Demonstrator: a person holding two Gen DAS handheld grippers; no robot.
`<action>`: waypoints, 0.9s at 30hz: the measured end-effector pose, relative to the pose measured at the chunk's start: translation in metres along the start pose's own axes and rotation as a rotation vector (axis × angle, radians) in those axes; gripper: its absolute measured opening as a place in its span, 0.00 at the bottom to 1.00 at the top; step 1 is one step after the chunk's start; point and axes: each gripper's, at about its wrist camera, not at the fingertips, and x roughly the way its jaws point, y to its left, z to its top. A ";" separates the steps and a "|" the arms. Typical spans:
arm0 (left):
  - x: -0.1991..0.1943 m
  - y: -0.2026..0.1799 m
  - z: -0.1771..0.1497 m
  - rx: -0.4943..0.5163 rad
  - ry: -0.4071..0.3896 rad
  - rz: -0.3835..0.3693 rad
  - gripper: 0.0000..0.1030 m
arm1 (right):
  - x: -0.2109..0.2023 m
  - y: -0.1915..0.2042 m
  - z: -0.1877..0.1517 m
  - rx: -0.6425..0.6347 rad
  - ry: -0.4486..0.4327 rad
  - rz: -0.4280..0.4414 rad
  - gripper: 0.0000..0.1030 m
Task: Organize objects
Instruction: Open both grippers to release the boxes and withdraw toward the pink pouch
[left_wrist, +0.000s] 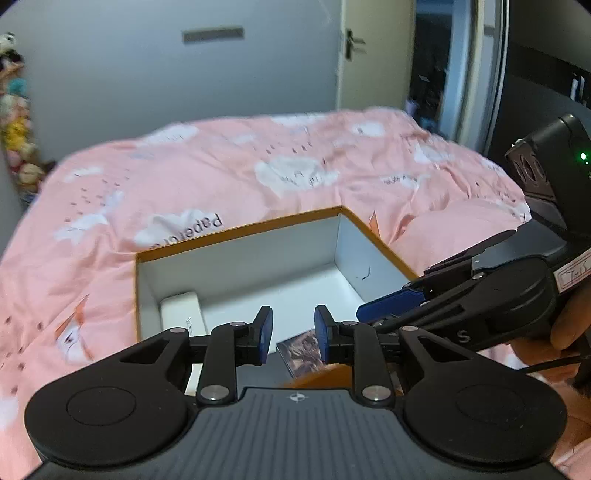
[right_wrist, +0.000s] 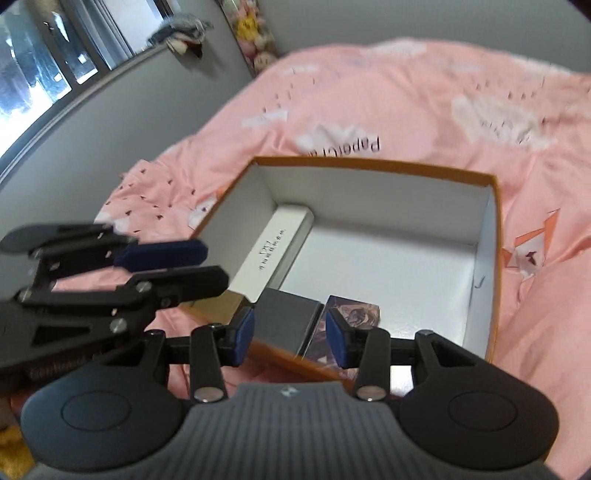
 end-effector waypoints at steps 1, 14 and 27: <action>-0.001 -0.004 -0.006 -0.006 -0.004 0.016 0.27 | 0.001 0.008 -0.008 -0.009 -0.020 -0.007 0.45; -0.007 0.000 -0.093 -0.263 0.294 0.013 0.27 | -0.030 0.038 -0.101 0.001 0.080 -0.032 0.51; -0.005 0.011 -0.140 -0.333 0.455 0.037 0.27 | 0.042 0.036 -0.151 0.109 0.411 0.004 0.55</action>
